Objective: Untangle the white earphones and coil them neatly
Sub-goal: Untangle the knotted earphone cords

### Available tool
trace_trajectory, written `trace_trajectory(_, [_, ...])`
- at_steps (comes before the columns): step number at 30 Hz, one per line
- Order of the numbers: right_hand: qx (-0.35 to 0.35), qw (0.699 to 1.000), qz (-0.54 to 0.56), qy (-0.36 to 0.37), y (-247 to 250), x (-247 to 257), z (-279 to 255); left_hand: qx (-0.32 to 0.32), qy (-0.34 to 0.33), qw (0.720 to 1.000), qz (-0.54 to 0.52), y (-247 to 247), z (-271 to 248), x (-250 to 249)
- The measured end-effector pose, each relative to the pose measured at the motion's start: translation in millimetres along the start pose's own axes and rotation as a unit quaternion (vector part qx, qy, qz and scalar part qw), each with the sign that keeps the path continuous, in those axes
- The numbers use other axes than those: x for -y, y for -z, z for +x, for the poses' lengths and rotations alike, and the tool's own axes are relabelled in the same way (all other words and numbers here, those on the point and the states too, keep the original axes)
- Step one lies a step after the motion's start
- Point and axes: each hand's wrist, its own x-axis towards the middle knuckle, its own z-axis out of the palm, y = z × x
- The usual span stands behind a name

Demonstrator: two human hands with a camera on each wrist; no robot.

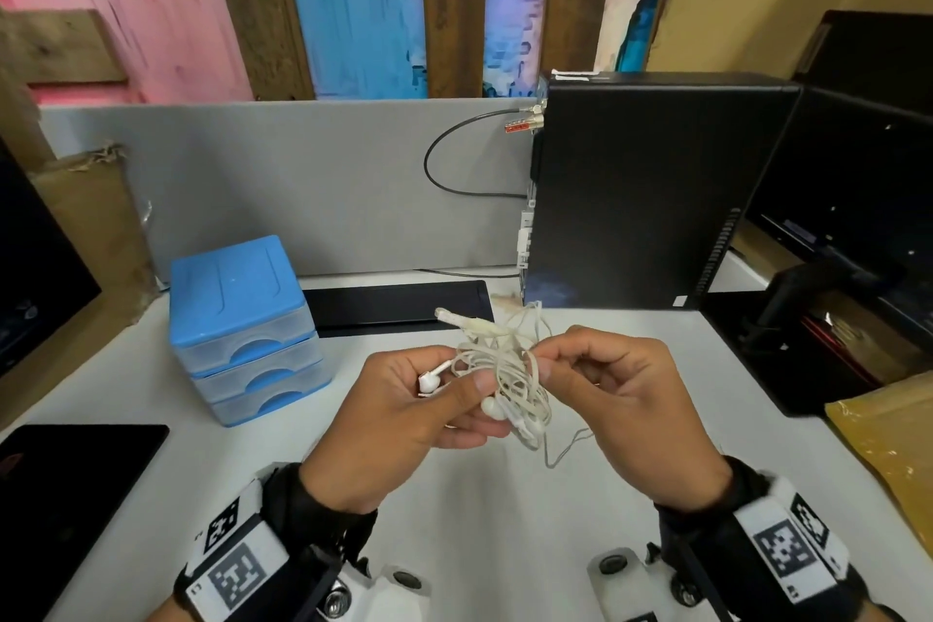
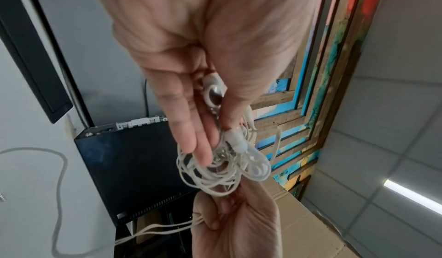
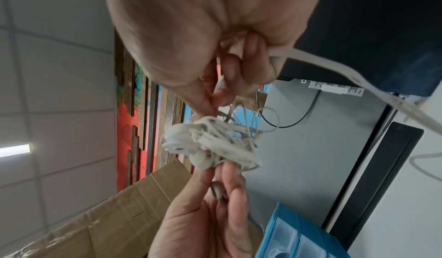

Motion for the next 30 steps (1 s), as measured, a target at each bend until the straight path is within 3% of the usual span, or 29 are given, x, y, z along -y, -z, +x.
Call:
trace_trajectory(8, [0.02,1.0,0.008,-0.015,-3,-1,0,-0.011,-0.016,0.999,0.034,3,-2,-4])
trace_trajectory(14, [0.044,0.991,0.078,-0.099,-7,4,-4,-0.025,-0.063,0.996,0.056,2,-4,-9])
trace_trajectory(18, [0.043,0.985,0.096,-0.139,-11,2,-7,-0.076,-0.081,0.986,0.127,9,0,-2])
trace_trajectory(22, [0.046,0.988,0.085,-0.117,-15,3,-9,-0.088,-0.102,0.98,0.149,9,1,0])
trace_trajectory(30, [-0.051,0.992,0.092,-0.072,-20,11,-9,-0.075,-0.146,0.971,0.174,3,-7,-9])
